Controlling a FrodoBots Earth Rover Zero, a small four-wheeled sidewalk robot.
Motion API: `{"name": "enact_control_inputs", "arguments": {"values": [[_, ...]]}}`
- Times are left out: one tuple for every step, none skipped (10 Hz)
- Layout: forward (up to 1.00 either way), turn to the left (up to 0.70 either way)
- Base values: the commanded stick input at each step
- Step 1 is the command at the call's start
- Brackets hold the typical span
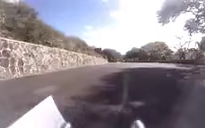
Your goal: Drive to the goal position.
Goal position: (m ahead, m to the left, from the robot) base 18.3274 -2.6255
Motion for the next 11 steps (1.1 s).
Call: {"name": "enact_control_inputs", "arguments": {"values": [[0.70, 0.00], [0.70, 0.00], [0.70, 0.00], [0.70, 0.00], [0.70, 0.00], [0.70, 0.00], [0.70, 0.00], [0.70, 0.00], [0.70, 0.00], [0.70, 0.00], [0.70, 0.00]]}}
